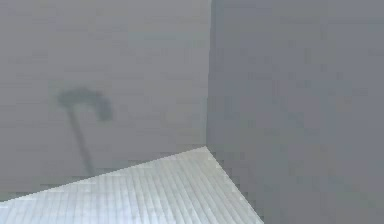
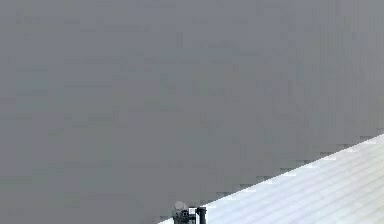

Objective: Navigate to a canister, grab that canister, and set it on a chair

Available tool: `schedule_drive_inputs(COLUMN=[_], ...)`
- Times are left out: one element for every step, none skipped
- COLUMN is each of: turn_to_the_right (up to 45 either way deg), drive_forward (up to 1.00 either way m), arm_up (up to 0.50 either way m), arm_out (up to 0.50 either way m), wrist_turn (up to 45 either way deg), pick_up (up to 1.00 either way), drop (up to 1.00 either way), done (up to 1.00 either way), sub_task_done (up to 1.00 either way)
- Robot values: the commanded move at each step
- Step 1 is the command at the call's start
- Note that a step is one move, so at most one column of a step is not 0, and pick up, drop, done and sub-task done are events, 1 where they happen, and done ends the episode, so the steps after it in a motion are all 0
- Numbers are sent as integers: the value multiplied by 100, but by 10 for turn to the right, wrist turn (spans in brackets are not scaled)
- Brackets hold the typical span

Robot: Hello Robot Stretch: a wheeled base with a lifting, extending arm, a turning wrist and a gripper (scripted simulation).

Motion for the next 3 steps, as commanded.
schedule_drive_inputs(turn_to_the_right=[0,0,0], drive_forward=[0,0,0], arm_up=[0,0,0], arm_out=[0,0,0], wrist_turn=[450,450,300], pick_up=[0,0,0], drop=[0,0,0], done=[0,0,0], sub_task_done=[0,0,0])
